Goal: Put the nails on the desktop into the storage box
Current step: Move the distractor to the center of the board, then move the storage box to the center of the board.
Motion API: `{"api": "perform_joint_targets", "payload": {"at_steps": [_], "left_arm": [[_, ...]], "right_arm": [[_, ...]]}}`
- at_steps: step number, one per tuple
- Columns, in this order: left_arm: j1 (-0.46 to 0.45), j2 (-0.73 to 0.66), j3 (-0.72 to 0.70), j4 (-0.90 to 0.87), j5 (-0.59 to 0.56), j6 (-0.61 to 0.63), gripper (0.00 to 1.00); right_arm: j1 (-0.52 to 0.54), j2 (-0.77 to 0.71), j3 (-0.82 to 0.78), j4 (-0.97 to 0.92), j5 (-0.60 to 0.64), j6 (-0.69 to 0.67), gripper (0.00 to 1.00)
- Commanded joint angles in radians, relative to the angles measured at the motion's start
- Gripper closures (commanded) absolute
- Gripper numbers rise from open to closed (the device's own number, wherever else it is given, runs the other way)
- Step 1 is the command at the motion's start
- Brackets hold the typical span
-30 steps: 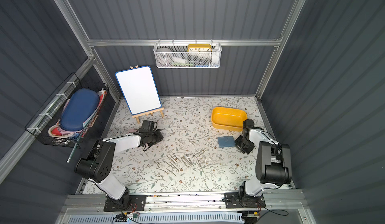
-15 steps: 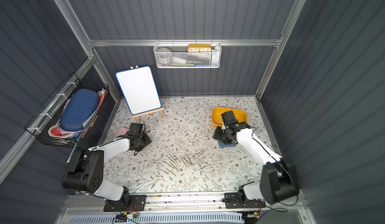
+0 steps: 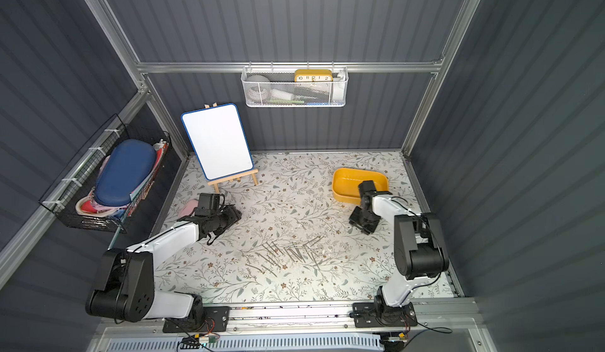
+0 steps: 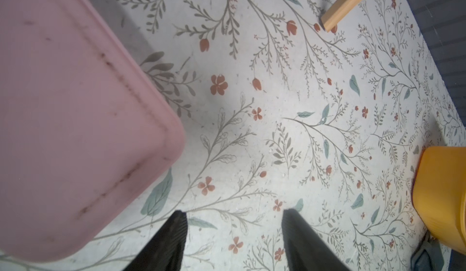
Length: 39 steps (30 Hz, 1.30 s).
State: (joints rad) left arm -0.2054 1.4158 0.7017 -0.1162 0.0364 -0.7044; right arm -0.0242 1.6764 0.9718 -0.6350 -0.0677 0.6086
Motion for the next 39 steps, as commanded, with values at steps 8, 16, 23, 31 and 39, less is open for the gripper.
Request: {"api": "perform_joint_targets", "payload": {"at_steps": [8,16,23,31,39], "left_arm": [[-0.168,-0.006,0.037,0.113,0.086,0.083,0.32],[-0.322,0.219,0.358,0.151,0.216,0.204,0.29],[-0.430,0.611,0.905,-0.014,0.273,0.307,0.28],[-0.440,0.927,1.247,-0.054,0.359,0.288,0.28],[-0.450,0.962,1.283,-0.065,0.363,0.292,0.27]], "right_arm": [[-0.136,-0.254,-0.015,-0.055,-0.233,-0.083,0.55],[-0.122,-0.290,0.202,-0.111,-0.112,-0.170,0.51],[-0.236,0.065,0.544,-0.200,-0.021,-0.182,0.50],[-0.271,0.302,0.720,-0.180,-0.020,-0.259,0.50],[-0.274,0.416,0.737,-0.148,-0.116,-0.286,0.56]]}}
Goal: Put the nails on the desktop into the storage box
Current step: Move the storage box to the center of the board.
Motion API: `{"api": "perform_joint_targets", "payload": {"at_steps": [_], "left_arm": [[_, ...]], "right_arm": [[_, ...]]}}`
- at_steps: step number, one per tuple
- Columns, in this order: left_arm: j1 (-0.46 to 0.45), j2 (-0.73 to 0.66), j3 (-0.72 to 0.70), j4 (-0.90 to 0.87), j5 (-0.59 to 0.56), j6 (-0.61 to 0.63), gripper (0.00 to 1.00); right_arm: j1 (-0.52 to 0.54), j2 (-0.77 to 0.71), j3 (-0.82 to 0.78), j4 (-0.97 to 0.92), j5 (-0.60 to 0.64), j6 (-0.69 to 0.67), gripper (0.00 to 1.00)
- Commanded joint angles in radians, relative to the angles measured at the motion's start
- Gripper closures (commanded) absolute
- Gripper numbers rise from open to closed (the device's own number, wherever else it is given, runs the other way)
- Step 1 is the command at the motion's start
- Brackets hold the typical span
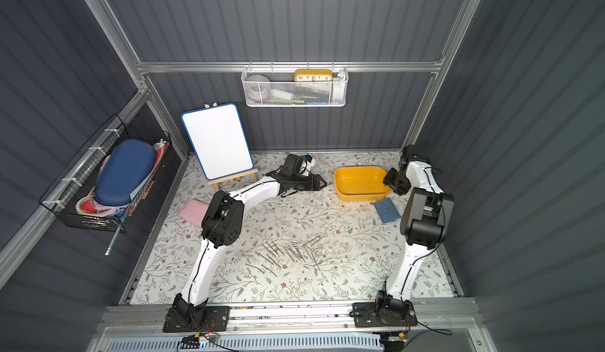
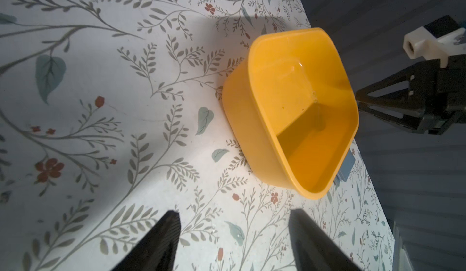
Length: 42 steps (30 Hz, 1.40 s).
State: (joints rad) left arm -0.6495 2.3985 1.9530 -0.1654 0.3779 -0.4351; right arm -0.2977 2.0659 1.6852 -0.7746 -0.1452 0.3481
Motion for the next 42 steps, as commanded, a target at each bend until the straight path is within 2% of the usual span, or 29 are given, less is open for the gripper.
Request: {"api": "perform_joint_targets", "payload": {"at_steps": [1,5,10,14,17,20,24,32,37,38,42], "left_arm": [[-0.006,-0.022,0.025,-0.021,0.021,0.029,0.27],[0.000,-0.085,-0.074,-0.038,0.023,0.030,0.27],[0.065,-0.287,-0.390,0.069,0.011,-0.016,0.27],[0.126,-0.432,-0.554,0.040,-0.031,-0.012,0.28],[0.140,-0.562,-0.678,-0.004,-0.094,-0.005,0.27],[0.143,-0.666,-0.763,-0.011,-0.119,-0.011,0.27],[0.143,-0.734,-0.831,-0.042,-0.138,-0.042,0.27],[0.145,-0.754,-0.902,-0.031,-0.154,-0.070,0.27],[0.145,-0.745,-0.906,-0.041,-0.181,-0.072,0.27],[0.146,-0.743,-0.908,-0.040,-0.185,-0.071,0.27],[0.149,-0.733,-0.918,-0.034,-0.192,-0.074,0.27]], "right_arm": [[0.003,0.031,0.024,-0.013,-0.038,-0.029,0.59],[0.058,0.008,-0.019,0.012,-0.053,-0.059,0.65],[0.188,-0.032,-0.061,-0.001,-0.020,-0.060,0.87],[0.302,-0.061,-0.080,-0.064,-0.020,-0.016,0.91],[0.405,-0.121,-0.153,-0.045,-0.005,0.017,0.91],[0.444,-0.166,-0.235,-0.024,-0.090,0.142,0.92],[0.516,-0.263,-0.361,0.057,-0.089,0.286,0.91],[0.556,-0.349,-0.531,0.194,-0.091,0.459,0.89],[0.595,-0.369,-0.550,0.213,-0.091,0.502,0.84],[0.609,-0.373,-0.557,0.234,-0.132,0.502,0.83],[0.643,-0.369,-0.548,0.233,-0.145,0.509,0.79]]}}
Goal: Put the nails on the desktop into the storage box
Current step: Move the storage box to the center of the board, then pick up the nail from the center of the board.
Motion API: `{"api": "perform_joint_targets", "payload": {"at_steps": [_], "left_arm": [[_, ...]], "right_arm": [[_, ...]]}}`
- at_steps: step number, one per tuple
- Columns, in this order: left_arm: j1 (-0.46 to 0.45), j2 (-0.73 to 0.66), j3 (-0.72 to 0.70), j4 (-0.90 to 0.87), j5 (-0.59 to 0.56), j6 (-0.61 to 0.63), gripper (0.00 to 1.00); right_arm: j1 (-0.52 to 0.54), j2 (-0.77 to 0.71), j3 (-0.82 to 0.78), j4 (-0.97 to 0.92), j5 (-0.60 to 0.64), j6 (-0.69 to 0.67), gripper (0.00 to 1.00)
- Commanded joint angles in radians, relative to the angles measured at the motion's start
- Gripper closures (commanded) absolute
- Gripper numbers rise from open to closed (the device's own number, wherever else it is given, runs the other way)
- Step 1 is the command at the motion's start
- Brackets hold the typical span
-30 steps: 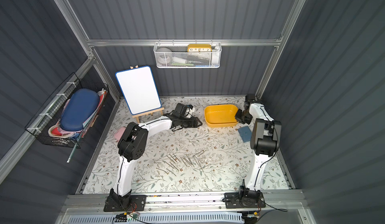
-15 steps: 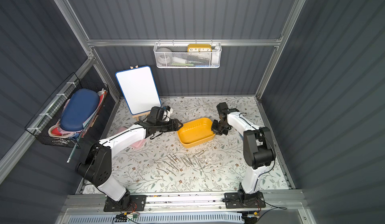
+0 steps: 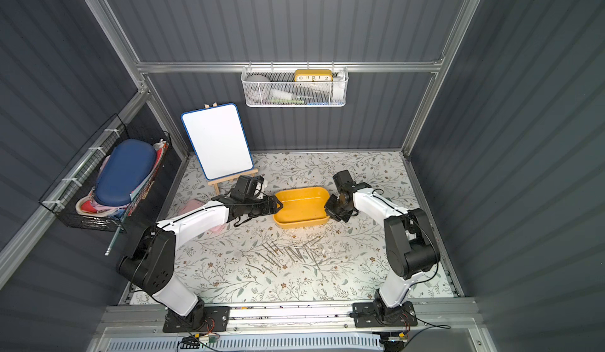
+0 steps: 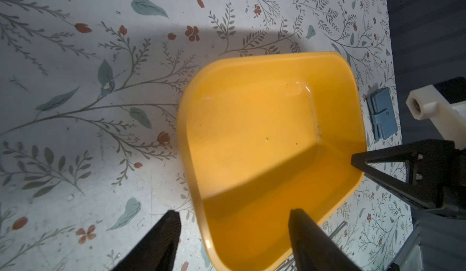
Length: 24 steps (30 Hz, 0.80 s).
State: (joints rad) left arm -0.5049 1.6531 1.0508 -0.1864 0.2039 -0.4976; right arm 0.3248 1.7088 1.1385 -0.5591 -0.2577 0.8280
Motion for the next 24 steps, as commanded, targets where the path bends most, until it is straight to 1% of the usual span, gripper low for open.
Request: {"api": "perform_joint_targets", "payload": {"at_steps": [1,5,8,12,14,16,19,22,23,24], "left_arm": [[0.006,0.011,-0.018,-0.012,-0.022,-0.014,0.27],[0.019,0.006,-0.038,-0.007,-0.027,-0.011,0.27],[0.020,0.005,-0.044,-0.004,-0.030,-0.005,0.27],[0.022,-0.002,-0.055,-0.003,-0.032,-0.004,0.27],[0.024,-0.006,-0.061,0.001,-0.029,0.000,0.27],[0.025,-0.002,-0.059,-0.001,-0.029,0.005,0.27],[0.025,-0.003,-0.061,0.000,-0.025,0.014,0.27],[0.028,-0.010,-0.065,0.002,-0.021,0.026,0.27],[0.028,-0.012,-0.065,0.003,-0.018,0.032,0.27],[0.027,-0.015,-0.067,0.004,-0.014,0.038,0.27]], "right_arm": [[0.027,-0.016,-0.003,0.018,-0.035,0.031,0.78],[0.045,-0.045,-0.015,0.015,-0.046,0.028,0.74],[0.042,-0.065,-0.029,0.004,-0.028,0.011,0.69],[0.040,-0.126,-0.023,-0.034,-0.015,-0.036,0.57],[0.041,-0.165,-0.009,-0.102,0.035,-0.080,0.52],[0.041,-0.220,-0.006,-0.183,0.069,-0.119,0.51],[0.044,-0.359,-0.044,-0.303,0.116,-0.130,0.51],[0.052,-0.489,-0.131,-0.386,0.137,-0.114,0.51],[0.063,-0.542,-0.159,-0.406,0.150,-0.129,0.51],[0.071,-0.557,-0.183,-0.425,0.161,-0.163,0.51]]}}
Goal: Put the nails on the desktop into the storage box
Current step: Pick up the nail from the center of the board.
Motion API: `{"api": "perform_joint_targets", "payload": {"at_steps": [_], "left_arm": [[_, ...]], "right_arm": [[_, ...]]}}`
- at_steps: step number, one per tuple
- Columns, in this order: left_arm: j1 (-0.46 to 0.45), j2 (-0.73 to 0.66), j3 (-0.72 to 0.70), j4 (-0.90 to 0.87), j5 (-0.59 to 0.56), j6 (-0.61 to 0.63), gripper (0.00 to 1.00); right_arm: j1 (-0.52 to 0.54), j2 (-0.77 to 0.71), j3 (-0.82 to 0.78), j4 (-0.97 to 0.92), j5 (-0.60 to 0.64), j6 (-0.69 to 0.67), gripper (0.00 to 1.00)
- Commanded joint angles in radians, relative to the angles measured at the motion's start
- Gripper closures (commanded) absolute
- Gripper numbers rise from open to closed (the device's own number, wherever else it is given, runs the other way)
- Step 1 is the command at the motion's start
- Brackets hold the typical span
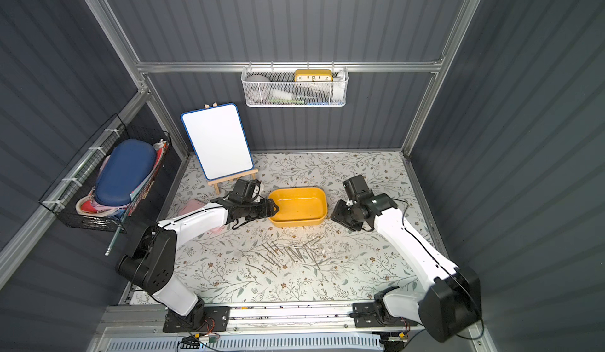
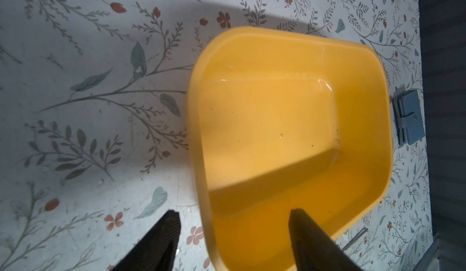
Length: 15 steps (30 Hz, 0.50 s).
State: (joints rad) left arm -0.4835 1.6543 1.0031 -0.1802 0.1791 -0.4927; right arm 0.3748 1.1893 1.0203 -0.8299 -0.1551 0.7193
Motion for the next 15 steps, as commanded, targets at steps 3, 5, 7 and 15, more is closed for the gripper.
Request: {"api": "perform_joint_targets", "payload": {"at_steps": [3,5,7,15], "left_arm": [[0.006,-0.028,-0.033,0.008,0.021,0.041,0.27],[0.007,-0.033,-0.042,0.012,0.022,0.049,0.26],[0.007,-0.031,-0.045,0.010,0.019,0.054,0.26],[0.008,-0.018,-0.039,0.019,0.029,0.066,0.26]], "right_arm": [[0.033,-0.037,-0.097,-0.185,0.051,-0.190,0.53],[0.049,-0.028,-0.101,-0.183,0.078,-0.233,0.53],[0.072,0.001,-0.087,-0.163,0.040,-0.268,0.53],[0.196,0.192,0.049,-0.328,0.102,-0.385,0.50]]}}
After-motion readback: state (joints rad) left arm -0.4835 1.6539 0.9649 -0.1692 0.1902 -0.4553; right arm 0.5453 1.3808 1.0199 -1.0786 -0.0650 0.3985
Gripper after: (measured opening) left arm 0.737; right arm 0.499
